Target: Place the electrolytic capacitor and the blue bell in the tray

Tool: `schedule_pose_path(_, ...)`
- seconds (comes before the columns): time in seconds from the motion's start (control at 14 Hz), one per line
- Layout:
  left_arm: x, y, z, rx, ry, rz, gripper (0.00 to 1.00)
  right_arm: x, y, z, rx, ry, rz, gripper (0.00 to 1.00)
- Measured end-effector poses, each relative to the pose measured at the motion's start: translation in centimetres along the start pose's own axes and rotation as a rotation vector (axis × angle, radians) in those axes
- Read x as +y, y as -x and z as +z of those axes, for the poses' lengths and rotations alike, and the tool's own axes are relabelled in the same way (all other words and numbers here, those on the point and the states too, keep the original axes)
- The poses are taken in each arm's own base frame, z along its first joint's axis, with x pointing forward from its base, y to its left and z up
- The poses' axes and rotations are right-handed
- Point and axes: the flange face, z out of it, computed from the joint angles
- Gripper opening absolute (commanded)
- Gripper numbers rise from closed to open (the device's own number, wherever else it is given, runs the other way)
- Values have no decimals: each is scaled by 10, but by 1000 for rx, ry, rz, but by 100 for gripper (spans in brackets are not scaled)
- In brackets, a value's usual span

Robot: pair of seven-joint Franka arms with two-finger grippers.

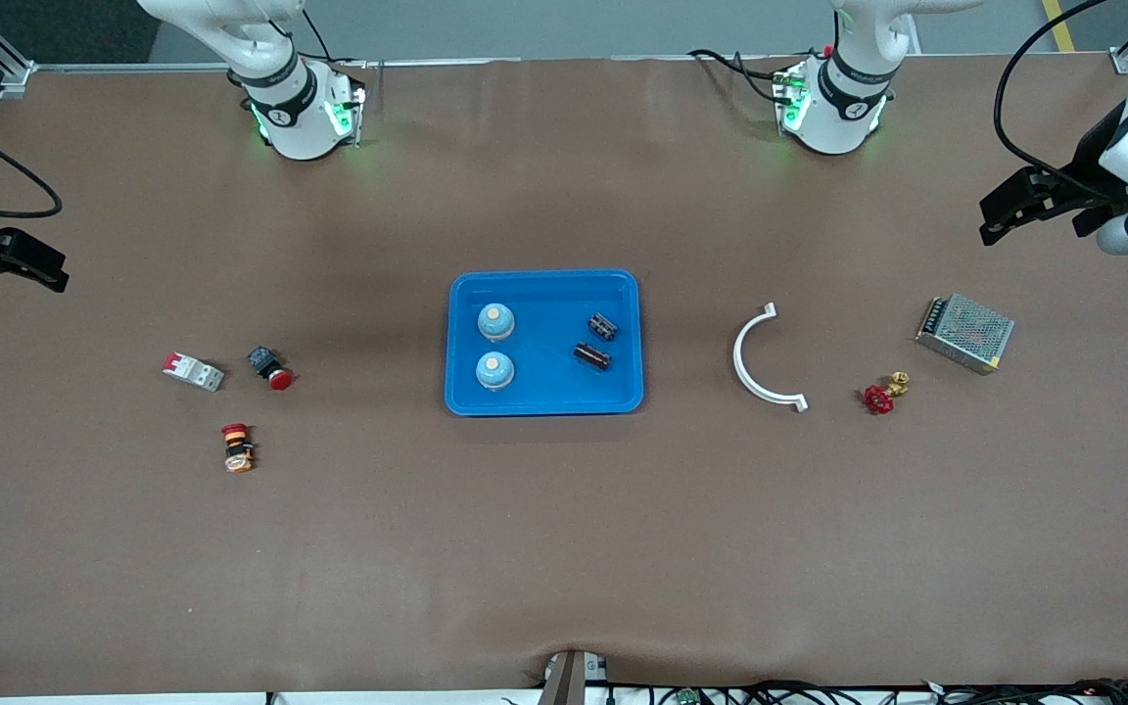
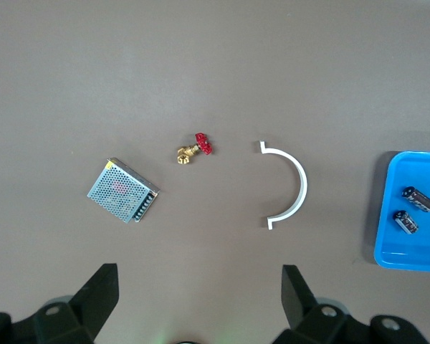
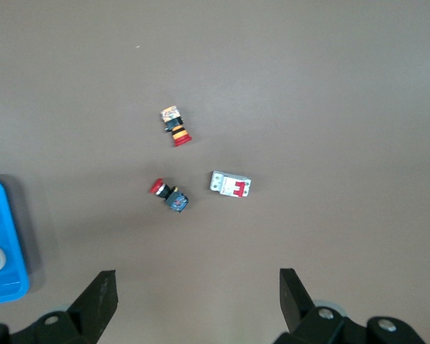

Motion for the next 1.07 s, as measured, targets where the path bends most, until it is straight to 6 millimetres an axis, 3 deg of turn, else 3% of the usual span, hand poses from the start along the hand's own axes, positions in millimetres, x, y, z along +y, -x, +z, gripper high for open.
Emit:
schedule_pose_path(0.43, 0, 0, 0, 1, 0, 0, 100, 4, 1, 0, -7, -28, 1, 100)
schedule_pose_path(0.79, 0, 1, -5, 9, 2, 0, 100, 25, 16, -49, 13, -33, -44, 100)
schedule_pose_path(1.07, -1, 2, -5, -6, -1, -1, 100, 39, 16, -50, 11, -42, -33, 100)
